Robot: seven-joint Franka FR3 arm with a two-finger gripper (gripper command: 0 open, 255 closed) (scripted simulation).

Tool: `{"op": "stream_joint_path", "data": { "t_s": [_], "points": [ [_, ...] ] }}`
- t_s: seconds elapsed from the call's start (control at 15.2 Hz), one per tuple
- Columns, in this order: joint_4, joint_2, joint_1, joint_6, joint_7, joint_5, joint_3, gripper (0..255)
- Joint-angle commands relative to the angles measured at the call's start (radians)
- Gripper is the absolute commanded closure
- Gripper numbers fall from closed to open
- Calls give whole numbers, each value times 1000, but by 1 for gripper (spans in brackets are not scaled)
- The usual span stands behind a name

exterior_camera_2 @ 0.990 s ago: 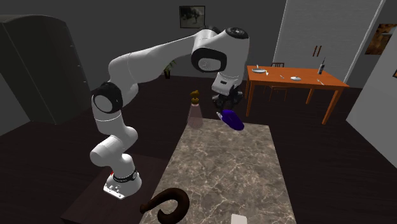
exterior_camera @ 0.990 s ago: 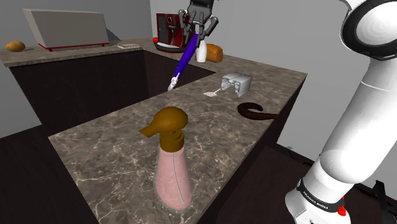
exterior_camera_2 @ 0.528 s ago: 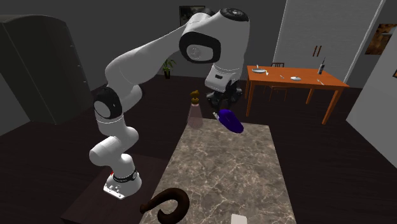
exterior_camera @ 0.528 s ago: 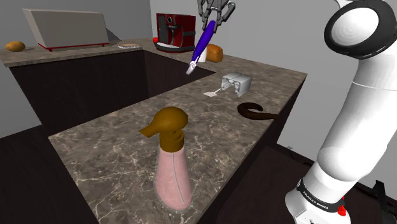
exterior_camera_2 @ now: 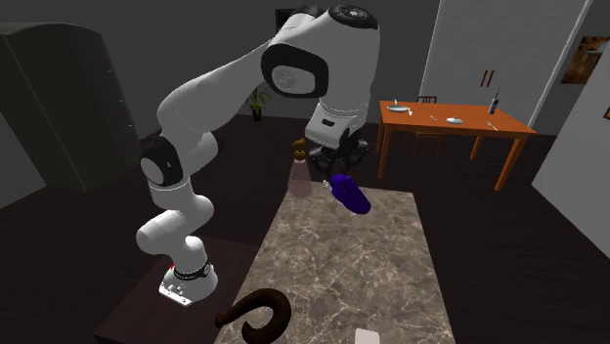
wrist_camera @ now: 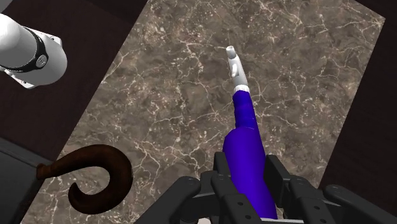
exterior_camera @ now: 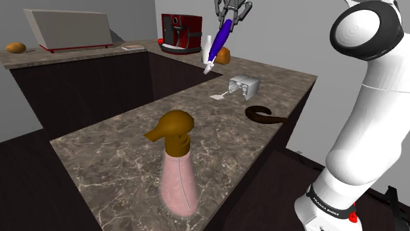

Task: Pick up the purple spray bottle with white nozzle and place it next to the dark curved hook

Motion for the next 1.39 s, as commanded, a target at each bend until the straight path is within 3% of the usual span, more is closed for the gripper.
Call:
{"op": "stream_joint_path", "data": {
  "t_s": [0.0,0.59,1.32],
  "points": [
    [-76,-33,-2,40,-18,-1,-2,255],
    [-345,-137,-7,195,-82,-7,-8,255],
    [-581,-206,-7,354,-140,-9,-8,255]
  ]
}}
